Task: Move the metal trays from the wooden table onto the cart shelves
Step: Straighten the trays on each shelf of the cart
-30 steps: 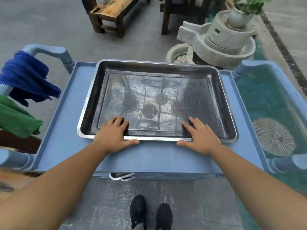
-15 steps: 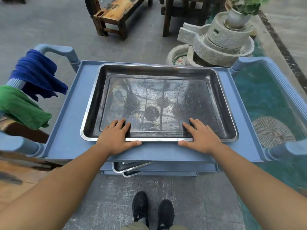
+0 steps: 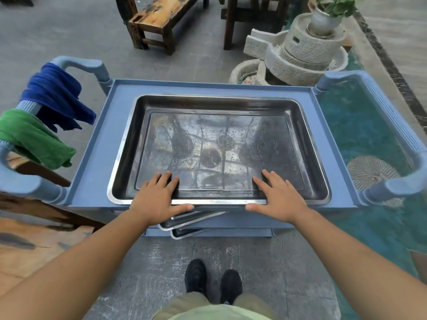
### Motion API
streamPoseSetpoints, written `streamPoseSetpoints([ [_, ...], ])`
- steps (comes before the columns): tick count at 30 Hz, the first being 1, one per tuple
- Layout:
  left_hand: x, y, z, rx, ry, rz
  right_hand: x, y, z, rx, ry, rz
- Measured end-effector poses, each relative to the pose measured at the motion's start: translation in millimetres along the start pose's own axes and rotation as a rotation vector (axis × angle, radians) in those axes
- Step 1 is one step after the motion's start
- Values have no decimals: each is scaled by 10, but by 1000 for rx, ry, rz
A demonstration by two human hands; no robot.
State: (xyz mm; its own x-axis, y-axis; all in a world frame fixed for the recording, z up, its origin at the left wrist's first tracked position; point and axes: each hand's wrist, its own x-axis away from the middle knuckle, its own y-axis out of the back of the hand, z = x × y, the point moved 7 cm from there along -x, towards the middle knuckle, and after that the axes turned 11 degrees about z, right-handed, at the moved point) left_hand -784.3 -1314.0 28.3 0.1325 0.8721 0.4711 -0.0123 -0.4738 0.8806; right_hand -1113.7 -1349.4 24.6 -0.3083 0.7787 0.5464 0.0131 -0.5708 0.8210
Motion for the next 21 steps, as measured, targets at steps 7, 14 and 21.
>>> streamPoseSetpoints([
  [7, 114, -106, -17, -6, 2, -2, 112, -110, 14, 14, -5, 18],
  [14, 136, -116, -11, 1, 3, 5, 152, -110, 45, 31, -6, 11],
  [21, 132, -82, -44, -63, 3, -19, 153, -80, 42, 35, -17, -6],
])
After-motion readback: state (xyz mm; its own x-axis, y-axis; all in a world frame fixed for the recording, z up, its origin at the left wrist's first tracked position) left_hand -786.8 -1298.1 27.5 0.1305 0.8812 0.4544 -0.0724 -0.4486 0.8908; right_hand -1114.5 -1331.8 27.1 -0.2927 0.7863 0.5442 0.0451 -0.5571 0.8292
